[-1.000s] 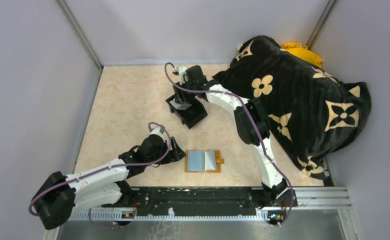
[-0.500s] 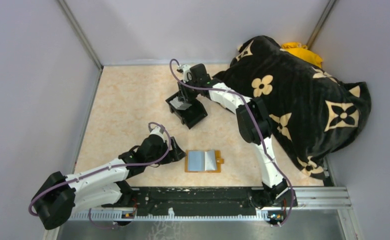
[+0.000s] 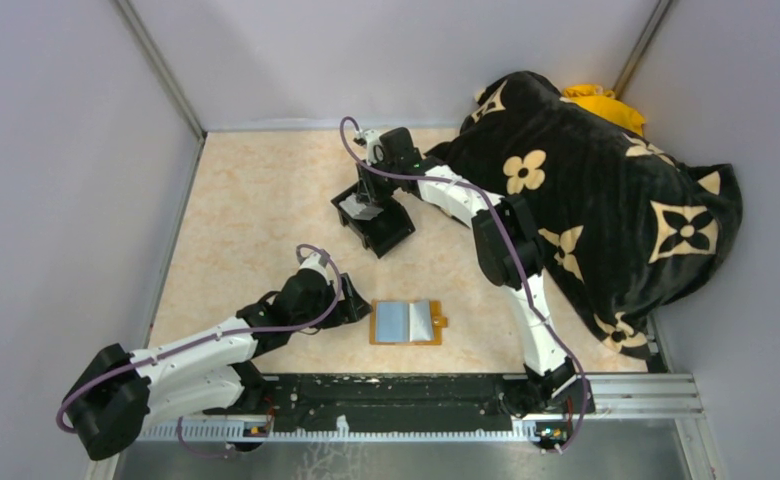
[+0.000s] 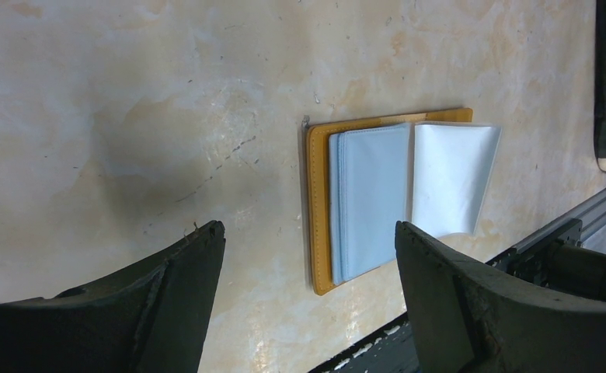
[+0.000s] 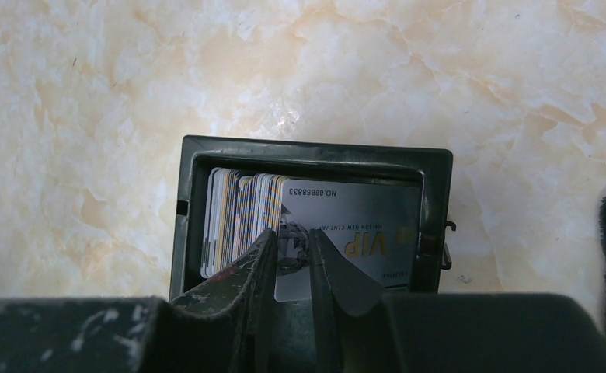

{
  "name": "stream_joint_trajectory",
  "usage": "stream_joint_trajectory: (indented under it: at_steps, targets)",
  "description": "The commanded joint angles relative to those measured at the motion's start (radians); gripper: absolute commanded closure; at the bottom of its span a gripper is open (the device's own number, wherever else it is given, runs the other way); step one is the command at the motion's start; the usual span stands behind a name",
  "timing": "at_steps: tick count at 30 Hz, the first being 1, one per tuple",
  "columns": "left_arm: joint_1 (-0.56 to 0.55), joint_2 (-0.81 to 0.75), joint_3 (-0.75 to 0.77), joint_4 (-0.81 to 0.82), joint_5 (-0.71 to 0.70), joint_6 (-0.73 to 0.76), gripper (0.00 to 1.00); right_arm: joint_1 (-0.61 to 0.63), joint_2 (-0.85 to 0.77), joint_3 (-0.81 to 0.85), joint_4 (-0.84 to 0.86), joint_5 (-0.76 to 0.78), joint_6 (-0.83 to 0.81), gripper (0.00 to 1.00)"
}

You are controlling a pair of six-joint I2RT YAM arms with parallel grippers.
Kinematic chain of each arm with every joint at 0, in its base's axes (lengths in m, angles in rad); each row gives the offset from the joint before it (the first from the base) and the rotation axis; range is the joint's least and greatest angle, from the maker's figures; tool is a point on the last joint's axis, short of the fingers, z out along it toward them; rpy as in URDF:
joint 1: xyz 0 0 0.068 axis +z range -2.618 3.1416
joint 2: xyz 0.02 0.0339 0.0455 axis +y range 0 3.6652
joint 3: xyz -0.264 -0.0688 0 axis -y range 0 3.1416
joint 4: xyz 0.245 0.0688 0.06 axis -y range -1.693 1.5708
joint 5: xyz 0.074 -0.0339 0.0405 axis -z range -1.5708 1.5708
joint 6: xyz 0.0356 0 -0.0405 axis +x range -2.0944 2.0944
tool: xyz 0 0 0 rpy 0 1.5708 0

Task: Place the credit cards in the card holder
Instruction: Pick up the credit card from the storage box.

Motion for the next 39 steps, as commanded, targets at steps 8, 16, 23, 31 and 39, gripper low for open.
stream_joint_trajectory:
  at_steps: [8, 16, 23, 31, 39]
  targets:
    - [-0.004, -0.024, 0.031, 0.0, -0.003, -0.004, 0.14, 0.009, -0.059, 0.036, 0.007, -0.023, 0.016, 0.82]
    - [-0.005, -0.041, 0.032, -0.009, -0.007, -0.004, 0.14, 0.017, -0.084, 0.037, 0.002, -0.013, 0.016, 0.85]
    - [-0.005, -0.046, 0.029, -0.009, -0.006, -0.006, 0.14, 0.017, -0.099, 0.038, -0.008, 0.002, 0.014, 0.86]
    - [-0.005, -0.054, 0.028, -0.008, -0.008, -0.012, 0.14, 0.021, -0.121, 0.029, -0.032, 0.056, -0.013, 0.89]
    - [-0.005, -0.062, 0.037, 0.0, -0.025, -0.008, 0.14, 0.047, -0.14, 0.033, -0.082, 0.203, -0.071, 0.98]
